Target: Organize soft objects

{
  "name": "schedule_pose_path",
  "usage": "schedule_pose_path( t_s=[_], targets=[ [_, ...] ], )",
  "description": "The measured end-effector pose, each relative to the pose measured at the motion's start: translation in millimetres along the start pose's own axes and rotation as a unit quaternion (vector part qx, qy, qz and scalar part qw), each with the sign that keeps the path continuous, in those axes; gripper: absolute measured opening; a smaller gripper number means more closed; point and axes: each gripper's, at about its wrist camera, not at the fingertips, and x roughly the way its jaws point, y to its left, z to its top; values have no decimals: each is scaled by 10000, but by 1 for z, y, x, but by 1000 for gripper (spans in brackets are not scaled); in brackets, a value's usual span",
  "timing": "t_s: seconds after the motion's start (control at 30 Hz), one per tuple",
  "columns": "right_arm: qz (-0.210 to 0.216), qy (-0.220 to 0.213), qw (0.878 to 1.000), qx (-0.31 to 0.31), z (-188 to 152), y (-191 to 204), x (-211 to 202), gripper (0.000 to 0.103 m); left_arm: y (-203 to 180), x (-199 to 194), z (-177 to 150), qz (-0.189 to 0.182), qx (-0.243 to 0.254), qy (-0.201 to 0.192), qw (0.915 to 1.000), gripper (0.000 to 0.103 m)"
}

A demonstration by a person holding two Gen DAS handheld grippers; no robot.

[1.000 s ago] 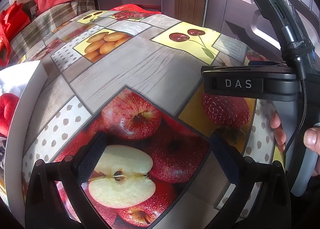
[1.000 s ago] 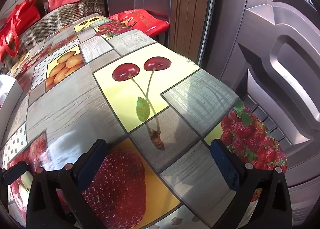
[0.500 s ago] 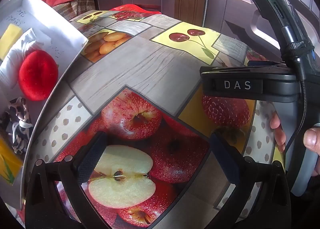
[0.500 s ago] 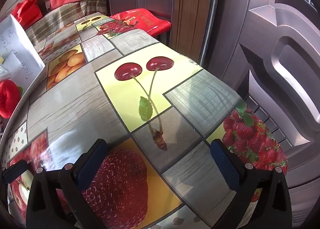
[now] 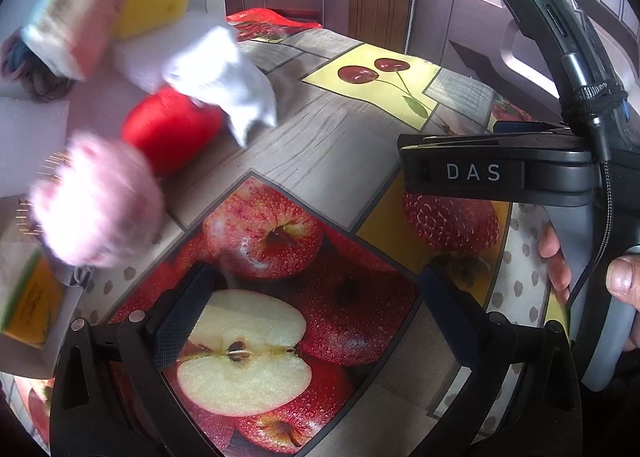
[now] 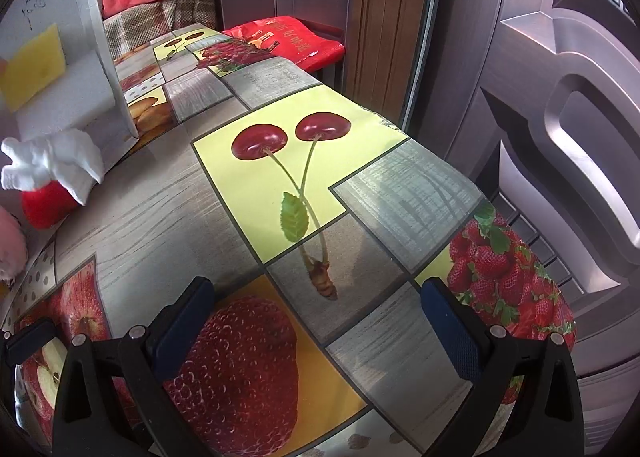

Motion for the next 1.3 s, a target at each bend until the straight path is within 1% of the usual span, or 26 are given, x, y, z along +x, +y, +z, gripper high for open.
schedule_pose_path(
  t_s=[0.63,1.3],
  targets=[
    [63,9,9999,-83,-1,12,-1,103,2,-2,1,-5,0,-2,10000,102],
    [78,14,9999,-92,-1,11,-1,103,2,-2,1,-6,1,-2,10000,102]
  ],
)
